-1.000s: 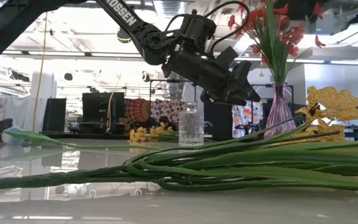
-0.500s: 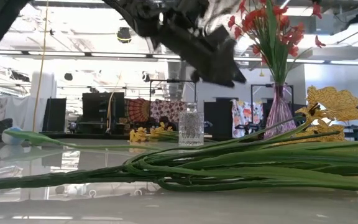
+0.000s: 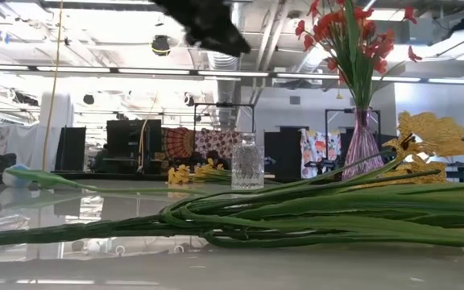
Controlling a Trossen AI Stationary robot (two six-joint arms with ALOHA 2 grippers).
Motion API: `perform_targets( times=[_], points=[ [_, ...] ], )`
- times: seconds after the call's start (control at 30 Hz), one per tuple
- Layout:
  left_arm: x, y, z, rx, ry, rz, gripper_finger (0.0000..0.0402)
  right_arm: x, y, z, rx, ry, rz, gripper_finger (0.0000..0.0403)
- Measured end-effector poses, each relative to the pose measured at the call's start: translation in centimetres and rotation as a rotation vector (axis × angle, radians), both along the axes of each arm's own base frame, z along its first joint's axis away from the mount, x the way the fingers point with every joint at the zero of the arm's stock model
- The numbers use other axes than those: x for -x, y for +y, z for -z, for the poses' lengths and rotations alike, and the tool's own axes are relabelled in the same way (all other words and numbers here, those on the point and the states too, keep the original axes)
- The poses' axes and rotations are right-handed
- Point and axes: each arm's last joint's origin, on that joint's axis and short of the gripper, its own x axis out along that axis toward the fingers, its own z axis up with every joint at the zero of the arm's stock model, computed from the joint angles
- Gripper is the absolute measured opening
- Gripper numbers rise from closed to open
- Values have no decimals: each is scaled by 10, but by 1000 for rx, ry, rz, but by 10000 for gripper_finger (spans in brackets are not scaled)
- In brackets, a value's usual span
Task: Sort flowers into vase by color
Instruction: Put the bottom yellow flower into the transparent flower vase
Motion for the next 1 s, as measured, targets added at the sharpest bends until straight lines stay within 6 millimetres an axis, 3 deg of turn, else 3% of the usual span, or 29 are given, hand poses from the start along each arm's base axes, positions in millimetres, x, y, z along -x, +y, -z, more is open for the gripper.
perform_targets(
  times=[0.13, 0.23, 0.43, 0.53, 0.63, 0.83, 1.0],
  points=[
    [34, -6, 17, 34, -160, 0, 251, -5, 29, 12, -91, 130, -107, 306],
    [52, -12, 35, 102, -242, 93, 251, -7, 50, 28, -193, 306, -112, 306],
    [68, -22, 60, 181, -320, 273, 251, -11, 86, 74, -314, 749, 137, 306],
    [67, -26, 66, 220, -295, 309, 251, -18, 102, 98, -293, 876, 255, 306],
    [63, -39, 74, 285, -249, 476, 251, -32, 117, 119, -198, 911, 251, 306],
    [47, -86, 91, 394, -85, 619, 251, -67, 135, 157, 28, 842, 205, 306],
    [34, -126, 90, 369, 93, 539, 251, -91, 139, 180, 154, 772, 183, 306]
  ],
)
